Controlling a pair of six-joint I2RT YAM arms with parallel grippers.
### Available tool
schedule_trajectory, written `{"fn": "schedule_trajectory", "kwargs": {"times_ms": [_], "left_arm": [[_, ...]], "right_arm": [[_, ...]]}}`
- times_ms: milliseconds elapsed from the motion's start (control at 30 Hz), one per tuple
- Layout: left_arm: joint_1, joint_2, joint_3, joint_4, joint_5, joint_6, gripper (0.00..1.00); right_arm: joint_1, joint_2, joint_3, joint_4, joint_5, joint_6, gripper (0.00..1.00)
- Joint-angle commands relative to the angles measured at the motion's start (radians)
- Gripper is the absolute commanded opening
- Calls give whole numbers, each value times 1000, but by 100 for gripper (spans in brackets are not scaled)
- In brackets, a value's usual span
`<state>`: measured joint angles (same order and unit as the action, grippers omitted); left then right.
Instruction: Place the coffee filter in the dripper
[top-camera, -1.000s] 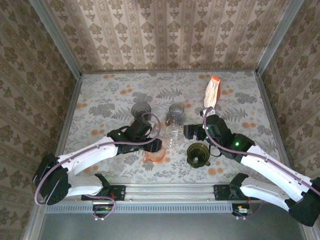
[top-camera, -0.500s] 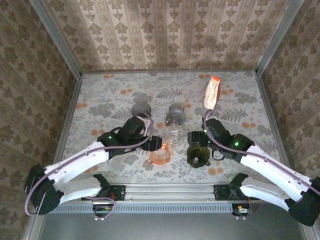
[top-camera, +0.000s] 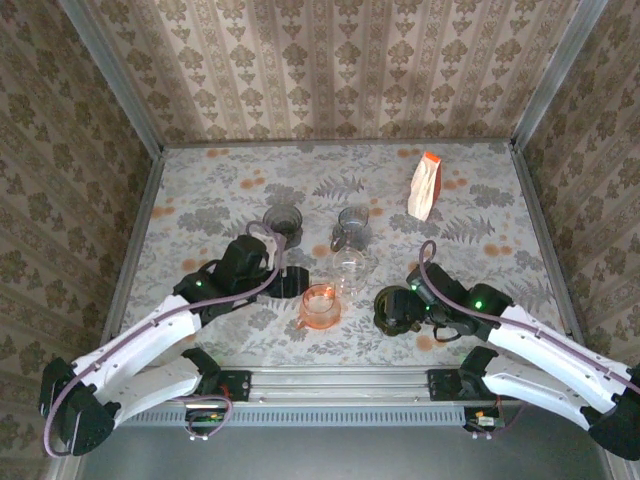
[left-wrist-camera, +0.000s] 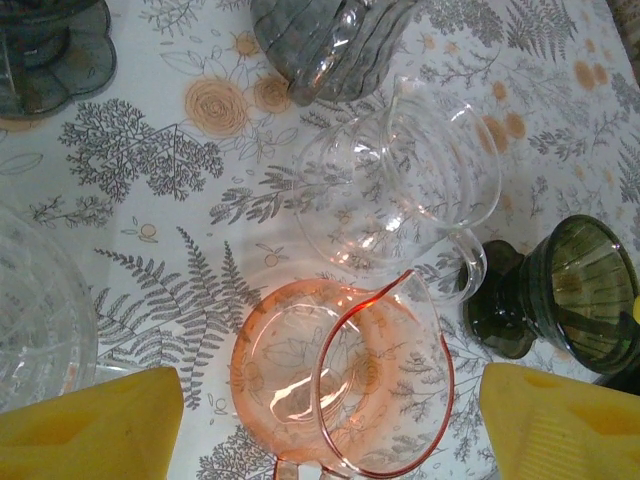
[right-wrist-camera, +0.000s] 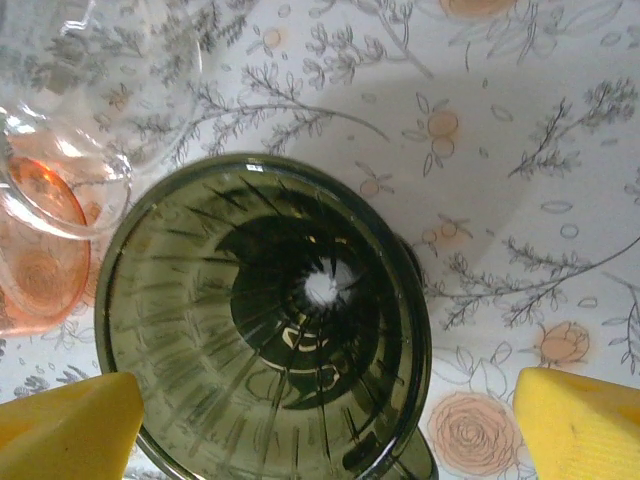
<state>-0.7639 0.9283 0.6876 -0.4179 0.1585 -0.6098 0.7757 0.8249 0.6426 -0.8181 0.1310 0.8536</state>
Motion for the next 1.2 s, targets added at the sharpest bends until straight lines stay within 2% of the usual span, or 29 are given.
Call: {"fn": "schedule_trajectory", "kwargs": {"times_ms": [0, 300, 533, 767, 1167], "left_arm": [[16, -23, -25, 13, 29, -15, 79], [52, -26, -55, 28, 62, -21, 79], [69, -29, -66, 34, 78, -24, 79], [82, -32, -74, 36, 91, -28, 79], [85, -27, -74, 40, 98, -39, 79]], "right_arm": [[17, -7, -19, -29, -56, 69, 97], [127, 74, -27, 89, -101, 126, 93], [229, 160, 20, 78, -53, 107, 86], [300, 217, 16, 35, 57, 112, 80], [345, 265, 41, 18, 155, 82, 40]]}}
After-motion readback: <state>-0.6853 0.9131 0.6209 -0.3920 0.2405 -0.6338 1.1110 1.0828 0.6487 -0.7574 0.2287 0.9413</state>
